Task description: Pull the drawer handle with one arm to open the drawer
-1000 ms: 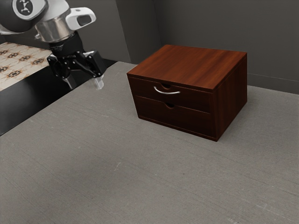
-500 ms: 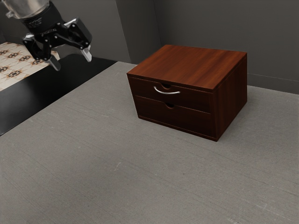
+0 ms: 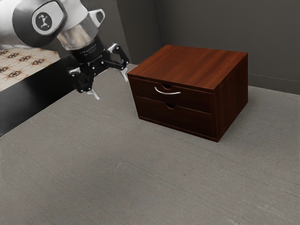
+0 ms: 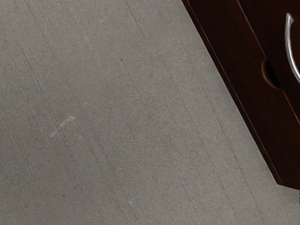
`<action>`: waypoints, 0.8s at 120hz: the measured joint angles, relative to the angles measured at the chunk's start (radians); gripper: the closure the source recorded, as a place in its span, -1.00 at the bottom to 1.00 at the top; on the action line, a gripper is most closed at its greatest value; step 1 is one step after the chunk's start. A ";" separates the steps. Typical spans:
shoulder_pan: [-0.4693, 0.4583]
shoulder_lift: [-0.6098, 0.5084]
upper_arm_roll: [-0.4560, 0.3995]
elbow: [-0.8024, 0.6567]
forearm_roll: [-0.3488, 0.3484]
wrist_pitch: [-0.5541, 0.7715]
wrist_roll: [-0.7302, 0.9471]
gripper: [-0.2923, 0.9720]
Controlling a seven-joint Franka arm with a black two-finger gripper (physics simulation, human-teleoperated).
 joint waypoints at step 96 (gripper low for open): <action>0.009 0.152 -0.001 -0.161 -0.013 0.648 -0.348 -0.50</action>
